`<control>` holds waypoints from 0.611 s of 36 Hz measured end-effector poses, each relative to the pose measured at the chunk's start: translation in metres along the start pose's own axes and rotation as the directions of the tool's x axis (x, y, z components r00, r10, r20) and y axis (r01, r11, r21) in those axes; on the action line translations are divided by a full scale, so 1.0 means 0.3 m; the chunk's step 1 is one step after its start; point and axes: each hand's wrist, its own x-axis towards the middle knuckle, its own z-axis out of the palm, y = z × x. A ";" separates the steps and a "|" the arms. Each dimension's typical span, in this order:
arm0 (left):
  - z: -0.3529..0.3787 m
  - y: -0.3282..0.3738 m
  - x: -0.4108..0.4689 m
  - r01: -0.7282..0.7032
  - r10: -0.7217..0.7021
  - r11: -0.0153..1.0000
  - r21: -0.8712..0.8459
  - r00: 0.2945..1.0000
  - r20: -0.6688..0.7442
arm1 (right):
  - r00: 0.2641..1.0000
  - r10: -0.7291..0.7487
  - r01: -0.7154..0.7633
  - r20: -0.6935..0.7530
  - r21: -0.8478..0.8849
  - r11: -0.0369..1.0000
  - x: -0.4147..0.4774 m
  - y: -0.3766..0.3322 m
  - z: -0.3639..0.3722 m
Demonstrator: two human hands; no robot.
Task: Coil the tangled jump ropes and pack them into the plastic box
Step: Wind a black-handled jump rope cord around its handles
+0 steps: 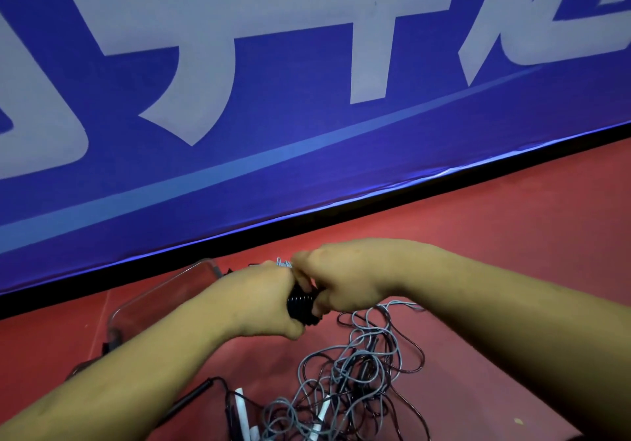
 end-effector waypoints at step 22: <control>0.023 0.004 -0.035 -0.079 0.081 0.997 0.014 0.980 -0.179 | 0.994 0.083 -0.044 -0.070 0.439 0.897 -0.013 0.147 0.023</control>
